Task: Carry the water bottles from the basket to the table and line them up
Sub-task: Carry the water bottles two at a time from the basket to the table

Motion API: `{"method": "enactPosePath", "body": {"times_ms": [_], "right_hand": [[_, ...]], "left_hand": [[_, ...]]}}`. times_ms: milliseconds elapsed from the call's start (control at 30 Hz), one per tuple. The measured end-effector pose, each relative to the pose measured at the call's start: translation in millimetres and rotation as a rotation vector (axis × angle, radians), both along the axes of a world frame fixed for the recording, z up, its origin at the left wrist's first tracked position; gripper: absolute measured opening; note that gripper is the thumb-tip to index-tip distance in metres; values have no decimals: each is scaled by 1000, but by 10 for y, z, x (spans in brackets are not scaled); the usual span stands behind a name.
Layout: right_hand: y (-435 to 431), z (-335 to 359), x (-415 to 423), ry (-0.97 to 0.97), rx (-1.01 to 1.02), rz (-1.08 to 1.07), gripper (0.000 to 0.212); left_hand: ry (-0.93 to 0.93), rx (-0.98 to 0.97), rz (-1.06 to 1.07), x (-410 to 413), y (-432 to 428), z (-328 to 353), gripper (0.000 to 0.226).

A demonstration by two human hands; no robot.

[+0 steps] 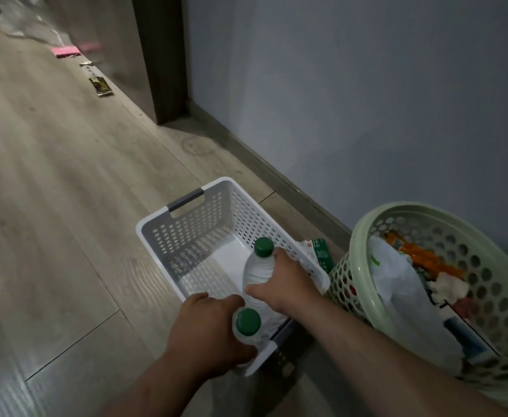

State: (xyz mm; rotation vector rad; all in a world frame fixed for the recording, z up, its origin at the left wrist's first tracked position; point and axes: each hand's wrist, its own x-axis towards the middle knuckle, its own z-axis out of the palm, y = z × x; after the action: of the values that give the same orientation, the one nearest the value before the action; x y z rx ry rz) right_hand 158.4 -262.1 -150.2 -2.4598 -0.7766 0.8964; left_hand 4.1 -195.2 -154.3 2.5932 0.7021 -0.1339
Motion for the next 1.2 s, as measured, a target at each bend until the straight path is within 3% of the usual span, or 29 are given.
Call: {"method": "enactPosePath", "body": {"times_ms": [100, 200, 300, 433, 600, 667, 767, 900, 1000, 1200], "right_hand": [[19, -33, 55, 53, 13, -37, 57], [9, 25, 62, 78, 110, -115, 45], [-4, 43, 86, 185, 271, -260, 49], [39, 208, 63, 304, 485, -327, 53], [126, 608, -109, 475, 746, -229, 18], [202, 699, -187, 548, 837, -211, 25], [308, 807, -311, 563, 885, -138, 32], [367, 999, -532, 434, 843, -55, 31], [325, 1235, -725, 412, 721, -36, 30], [88, 2219, -1104, 357, 496, 40, 29]], "left_hand": [[-63, -14, -5, -10, 12, 15, 40], [-178, -164, 79, -67, 49, 30, 35], [-344, -547, 347, -124, 99, 184, 33], [-642, -1060, 566, -223, 272, 402, 54], [-977, -1342, 684, -263, 392, 673, 63], [-1022, -1420, 655, -318, 447, 762, 63], [-1038, -1426, 643, -449, 517, 833, 62], [-1003, -1204, 821, -658, 546, 970, 75], [-957, -1035, 887, -857, 491, 1263, 46], [-863, -927, 946, -1388, 243, 2300, 30]]}}
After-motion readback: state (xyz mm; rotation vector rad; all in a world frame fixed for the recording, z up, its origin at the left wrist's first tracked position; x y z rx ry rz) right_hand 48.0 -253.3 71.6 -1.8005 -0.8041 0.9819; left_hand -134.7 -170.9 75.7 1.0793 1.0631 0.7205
